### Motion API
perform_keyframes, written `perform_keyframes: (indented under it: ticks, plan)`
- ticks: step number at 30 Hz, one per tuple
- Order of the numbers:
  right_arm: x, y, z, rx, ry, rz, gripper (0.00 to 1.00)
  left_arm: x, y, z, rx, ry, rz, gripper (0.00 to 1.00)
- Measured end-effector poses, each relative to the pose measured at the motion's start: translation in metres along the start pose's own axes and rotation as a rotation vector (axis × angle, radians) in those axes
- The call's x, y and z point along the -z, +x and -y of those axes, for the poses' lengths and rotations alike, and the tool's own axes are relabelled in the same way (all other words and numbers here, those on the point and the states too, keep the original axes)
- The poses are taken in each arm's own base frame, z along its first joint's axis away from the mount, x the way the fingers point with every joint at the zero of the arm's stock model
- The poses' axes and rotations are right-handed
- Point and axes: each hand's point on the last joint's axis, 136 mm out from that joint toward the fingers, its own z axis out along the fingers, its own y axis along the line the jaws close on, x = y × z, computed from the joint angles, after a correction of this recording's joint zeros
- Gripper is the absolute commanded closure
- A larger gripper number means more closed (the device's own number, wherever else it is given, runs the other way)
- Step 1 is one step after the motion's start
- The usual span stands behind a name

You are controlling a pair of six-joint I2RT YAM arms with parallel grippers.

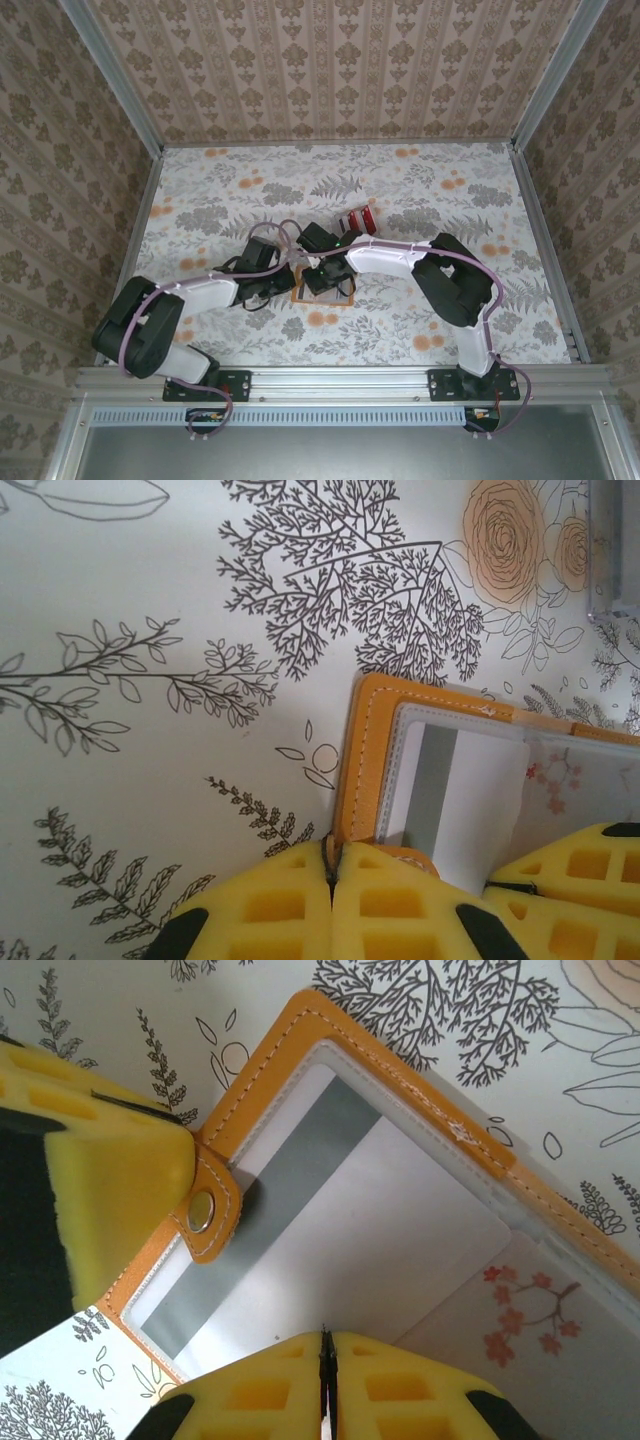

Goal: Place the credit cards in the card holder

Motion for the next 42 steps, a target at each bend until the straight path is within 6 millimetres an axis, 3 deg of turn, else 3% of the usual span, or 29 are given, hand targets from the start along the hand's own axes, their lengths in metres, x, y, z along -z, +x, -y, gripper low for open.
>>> perform_keyframes:
  ticks: [10, 19, 22, 26, 31, 37, 42]
  plan:
    - [0.024, 0.0, 0.003, -0.026, -0.036, 0.06, 0.86, 0.046, -0.001, 0.005, -0.016, -0.042, 0.035, 1.0]
    - [0.026, 0.005, 0.014, -0.058, -0.033, 0.064, 0.86, 0.058, -0.003, 0.005, -0.042, -0.107, 0.009, 0.98]
    - [0.024, 0.006, 0.014, -0.062, -0.039, 0.063, 0.85, 0.064, -0.009, 0.021, -0.081, -0.119, 0.004, 0.93]
    - [0.023, 0.003, 0.014, -0.08, -0.064, 0.077, 0.86, 0.071, -0.024, 0.063, -0.169, -0.118, 0.002, 0.88]
    - [0.017, -0.005, 0.019, -0.166, -0.164, 0.119, 0.86, 0.06, -0.027, 0.102, -0.236, -0.077, -0.024, 0.88]
    - [0.024, 0.005, 0.041, -0.293, -0.247, 0.153, 0.78, 0.028, -0.013, 0.101, -0.242, -0.092, -0.109, 0.86]
    - [0.037, 0.015, 0.059, -0.349, -0.239, 0.158, 0.65, 0.014, -0.006, 0.098, -0.24, -0.097, -0.149, 0.76]
